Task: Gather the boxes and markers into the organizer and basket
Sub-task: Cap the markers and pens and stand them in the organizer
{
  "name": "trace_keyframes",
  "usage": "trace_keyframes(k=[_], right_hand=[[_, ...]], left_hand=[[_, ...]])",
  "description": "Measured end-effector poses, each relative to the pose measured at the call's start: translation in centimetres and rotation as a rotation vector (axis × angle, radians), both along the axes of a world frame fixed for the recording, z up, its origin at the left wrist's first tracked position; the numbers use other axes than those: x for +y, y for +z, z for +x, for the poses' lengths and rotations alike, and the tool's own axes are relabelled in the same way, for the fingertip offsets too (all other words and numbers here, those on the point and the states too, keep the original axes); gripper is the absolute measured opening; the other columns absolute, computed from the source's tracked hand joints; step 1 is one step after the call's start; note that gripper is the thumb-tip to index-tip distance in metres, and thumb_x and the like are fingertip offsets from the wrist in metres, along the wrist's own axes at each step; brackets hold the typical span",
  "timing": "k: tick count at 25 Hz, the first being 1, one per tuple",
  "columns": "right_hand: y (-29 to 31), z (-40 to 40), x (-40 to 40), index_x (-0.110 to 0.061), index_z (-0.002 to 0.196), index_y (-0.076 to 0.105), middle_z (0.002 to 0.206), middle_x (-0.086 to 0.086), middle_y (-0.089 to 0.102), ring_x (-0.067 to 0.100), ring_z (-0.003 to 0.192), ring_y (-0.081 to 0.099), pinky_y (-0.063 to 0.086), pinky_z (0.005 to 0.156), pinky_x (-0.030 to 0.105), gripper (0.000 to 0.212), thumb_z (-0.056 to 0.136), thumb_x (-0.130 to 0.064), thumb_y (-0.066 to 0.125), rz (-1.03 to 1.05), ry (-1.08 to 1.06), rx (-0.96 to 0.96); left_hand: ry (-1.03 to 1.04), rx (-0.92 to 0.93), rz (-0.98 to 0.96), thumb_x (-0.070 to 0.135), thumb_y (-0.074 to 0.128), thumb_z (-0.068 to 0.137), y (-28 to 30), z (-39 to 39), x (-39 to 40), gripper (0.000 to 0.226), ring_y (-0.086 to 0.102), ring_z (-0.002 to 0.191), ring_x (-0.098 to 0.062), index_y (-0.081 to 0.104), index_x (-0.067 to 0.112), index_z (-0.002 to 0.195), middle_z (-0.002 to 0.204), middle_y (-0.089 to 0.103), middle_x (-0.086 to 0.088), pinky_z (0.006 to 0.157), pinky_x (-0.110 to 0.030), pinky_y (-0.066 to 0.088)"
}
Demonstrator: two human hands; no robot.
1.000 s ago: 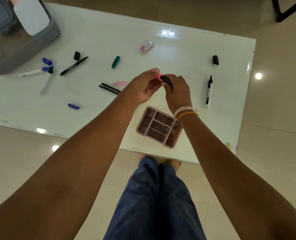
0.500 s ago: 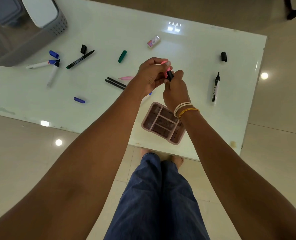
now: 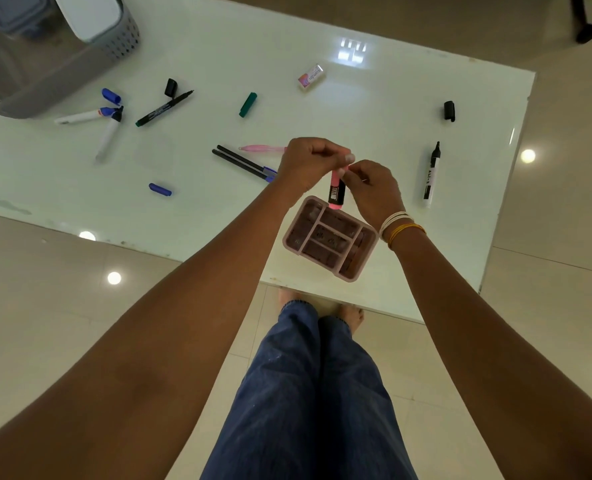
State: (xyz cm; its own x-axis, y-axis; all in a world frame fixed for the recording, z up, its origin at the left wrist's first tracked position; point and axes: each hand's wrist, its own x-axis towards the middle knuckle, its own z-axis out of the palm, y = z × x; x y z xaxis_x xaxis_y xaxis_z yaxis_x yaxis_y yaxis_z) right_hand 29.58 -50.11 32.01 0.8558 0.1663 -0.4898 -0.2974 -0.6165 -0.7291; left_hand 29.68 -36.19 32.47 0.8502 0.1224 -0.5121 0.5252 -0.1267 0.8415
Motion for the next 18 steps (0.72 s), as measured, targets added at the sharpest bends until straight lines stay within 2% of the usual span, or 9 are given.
trace_keyframes(k=[3,6,8,10,13,16,18], right_hand=[[0.0,-0.4,-0.6,-0.008,0.089,0.068,0.076,0.005,0.066,0.024,0.073,0.063,0.054,0.072,0.035,0.02,0.088,-0.028,0.064,0.021,-0.015,-0.004],[0.7,-1.1,-0.6,-0.012,0.082,0.067,0.066,-0.006,0.061,0.01,0.061,0.057,0.048,0.065,0.026,0.017,0.082,-0.028,0.069,-0.016,-0.017,-0.111],[1.4,-1.8,-0.9,-0.015,0.089,0.064,0.073,-0.003,0.066,0.014,0.065,0.063,0.055,0.069,0.027,0.017,0.075,-0.021,0.072,0.037,-0.024,-0.117],[1.9,-2.8,-1.4,-0.018,0.097,0.063,0.076,0.001,0.069,0.017,0.066,0.066,0.057,0.07,0.026,0.027,0.071,-0.014,0.071,0.104,0.017,-0.103],[2.1,-4.3,-1.6,-0.019,0.104,0.066,0.085,0.001,0.071,0.007,0.065,0.064,0.053,0.068,0.015,0.033,0.073,-0.01,0.07,0.107,0.152,-0.121],[1.5,-5.3,-1.7,-0.016,0.107,0.068,0.098,0.001,0.071,0.008,0.078,0.062,0.044,0.075,0.005,0.029,0.079,-0.012,0.068,-0.014,0.397,-0.152],[0.9,-5.9,-1.6,-0.015,0.107,0.069,0.105,0.004,0.072,0.016,0.092,0.064,0.048,0.087,0.015,0.025,0.082,-0.015,0.066,-0.079,0.48,-0.184]], left_hand=[[-0.01,-0.011,-0.003,0.017,0.073,0.082,0.0,-1.5,-0.4,0.024,0.069,0.088,-0.006,0.074,0.007,0.104,0.097,0.075,-0.006,0.092,-0.025,0.053],[0.055,-0.005,-0.076,0.019,0.067,0.088,0.1,-2.8,-0.2,0.029,0.065,0.101,-0.006,0.069,0.008,0.116,0.115,0.071,-0.005,0.097,-0.022,0.05],[0.024,0.032,0.002,0.022,0.064,0.09,-0.4,-3.9,0.3,0.034,0.06,0.115,-0.01,0.065,0.014,0.124,0.127,0.065,-0.003,0.101,-0.025,0.047],[-0.047,0.136,0.109,0.021,0.066,0.089,-1.3,-5.4,1.0,0.038,0.055,0.124,-0.015,0.062,0.019,0.127,0.133,0.061,-0.002,0.105,-0.034,0.045],[-0.152,0.254,0.185,0.019,0.064,0.09,-2.2,-7.5,1.3,0.04,0.058,0.12,-0.023,0.059,0.019,0.129,0.129,0.062,-0.006,0.101,-0.044,0.048],[-0.176,0.218,0.281,0.014,0.055,0.094,-1.9,-8.4,0.9,0.038,0.061,0.113,-0.024,0.056,0.019,0.132,0.125,0.064,-0.007,0.094,-0.037,0.05],[-0.117,0.241,0.269,0.012,0.051,0.095,-1.9,-8.9,0.7,0.042,0.062,0.11,-0.026,0.049,0.019,0.136,0.125,0.062,-0.009,0.088,-0.039,0.053]])
